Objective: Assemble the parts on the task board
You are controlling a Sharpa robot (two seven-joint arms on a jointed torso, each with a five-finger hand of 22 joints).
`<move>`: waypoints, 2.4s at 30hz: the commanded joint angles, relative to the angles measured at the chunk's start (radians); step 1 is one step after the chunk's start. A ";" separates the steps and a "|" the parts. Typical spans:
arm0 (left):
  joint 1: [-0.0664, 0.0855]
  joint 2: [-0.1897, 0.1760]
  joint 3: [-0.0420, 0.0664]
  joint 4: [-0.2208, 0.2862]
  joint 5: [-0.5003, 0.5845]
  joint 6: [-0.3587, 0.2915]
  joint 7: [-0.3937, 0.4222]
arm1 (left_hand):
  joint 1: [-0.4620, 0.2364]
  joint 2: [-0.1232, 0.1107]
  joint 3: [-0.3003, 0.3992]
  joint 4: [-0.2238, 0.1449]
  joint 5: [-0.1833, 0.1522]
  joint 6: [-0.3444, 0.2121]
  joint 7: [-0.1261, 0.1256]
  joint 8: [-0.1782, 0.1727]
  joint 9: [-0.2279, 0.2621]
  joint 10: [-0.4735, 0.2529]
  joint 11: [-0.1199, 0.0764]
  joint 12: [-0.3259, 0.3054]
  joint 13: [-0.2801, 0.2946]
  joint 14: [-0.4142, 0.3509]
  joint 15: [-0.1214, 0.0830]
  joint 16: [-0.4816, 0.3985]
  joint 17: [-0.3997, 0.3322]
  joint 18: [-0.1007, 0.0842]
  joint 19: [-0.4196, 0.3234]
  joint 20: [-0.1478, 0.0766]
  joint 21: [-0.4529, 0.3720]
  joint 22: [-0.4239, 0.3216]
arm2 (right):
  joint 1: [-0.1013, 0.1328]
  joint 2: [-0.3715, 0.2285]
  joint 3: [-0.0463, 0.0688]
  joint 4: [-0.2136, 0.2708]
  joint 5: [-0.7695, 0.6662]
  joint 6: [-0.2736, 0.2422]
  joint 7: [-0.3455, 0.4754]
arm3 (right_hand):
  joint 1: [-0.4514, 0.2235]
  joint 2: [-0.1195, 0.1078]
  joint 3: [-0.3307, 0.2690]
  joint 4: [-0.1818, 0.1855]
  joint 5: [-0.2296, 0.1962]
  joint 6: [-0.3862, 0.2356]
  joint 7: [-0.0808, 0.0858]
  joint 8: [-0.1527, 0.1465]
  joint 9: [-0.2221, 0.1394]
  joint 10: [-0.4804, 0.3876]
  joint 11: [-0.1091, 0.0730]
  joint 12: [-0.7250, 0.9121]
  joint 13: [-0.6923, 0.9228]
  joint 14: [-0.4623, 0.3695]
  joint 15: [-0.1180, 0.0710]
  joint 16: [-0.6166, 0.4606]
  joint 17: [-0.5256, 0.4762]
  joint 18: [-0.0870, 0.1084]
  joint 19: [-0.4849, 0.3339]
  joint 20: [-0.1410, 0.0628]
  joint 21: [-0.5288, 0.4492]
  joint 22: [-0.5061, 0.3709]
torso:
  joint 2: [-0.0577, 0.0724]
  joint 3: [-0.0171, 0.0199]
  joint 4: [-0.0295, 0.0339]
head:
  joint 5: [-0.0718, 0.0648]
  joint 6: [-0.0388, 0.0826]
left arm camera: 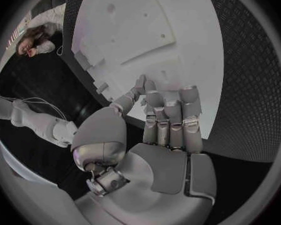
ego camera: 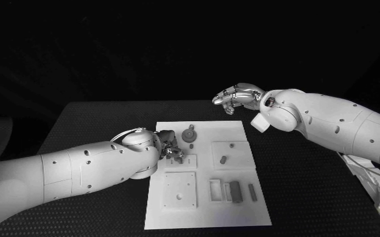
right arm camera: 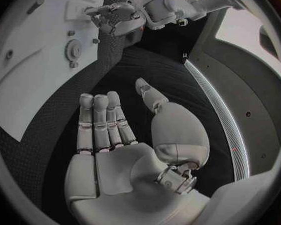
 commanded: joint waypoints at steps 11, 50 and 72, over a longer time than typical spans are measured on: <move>-0.002 0.004 0.000 -0.002 -0.017 -0.038 0.014 | 0.043 0.023 0.012 -0.019 0.006 -0.002 0.002 0.008 0.003 -0.007 0.000 0.004 0.000 -0.002 -0.003 0.005 -0.003 0.038 -0.004 -0.011 0.006 0.019 | 0.000 0.000 0.001 0.002 -0.005 0.016 0.007 | 0.005 -0.001 -0.007 -0.001 -0.006 -0.001 0.007 0.000 0.000 -0.009 -0.001 0.005 -0.002 -0.003 -0.003 0.005 -0.002 0.014 0.001 0.005 -0.004 0.001 | -0.001 -0.0006 0.0000 | -0.002 0.000; -0.021 0.021 0.000 -0.023 -0.024 -0.045 0.019 | 0.031 -0.005 -0.007 0.016 0.004 -0.007 0.003 0.006 0.002 -0.007 0.001 0.004 -0.003 0.000 -0.004 0.006 -0.008 0.037 -0.002 -0.012 0.005 0.017 | 0.000 -0.002 0.001 0.005 -0.005 0.017 0.005 | 0.001 0.000 -0.009 0.001 -0.006 0.000 0.007 0.000 -0.001 -0.009 -0.001 0.007 -0.006 -0.004 -0.003 0.006 -0.005 0.014 0.002 0.006 -0.005 0.001 | 0.000 0.0000 0.0006 | -0.005 0.000; -0.021 0.017 0.001 -0.023 -0.014 -0.042 0.034 | -0.016 -0.036 -0.122 0.009 0.065 -0.015 0.004 0.002 0.002 -0.014 0.002 0.006 -0.003 -0.007 -0.005 0.010 -0.013 0.038 -0.013 -0.013 0.002 0.018 | 0.000 -0.003 0.001 0.004 -0.005 0.022 0.004 | -0.001 -0.001 -0.010 0.002 -0.006 0.000 0.007 0.000 -0.001 -0.009 -0.001 0.008 -0.008 -0.004 -0.003 0.007 -0.006 0.014 0.002 0.006 -0.005 0.001 | 0.000 -0.0007 0.0012 | -0.007 0.000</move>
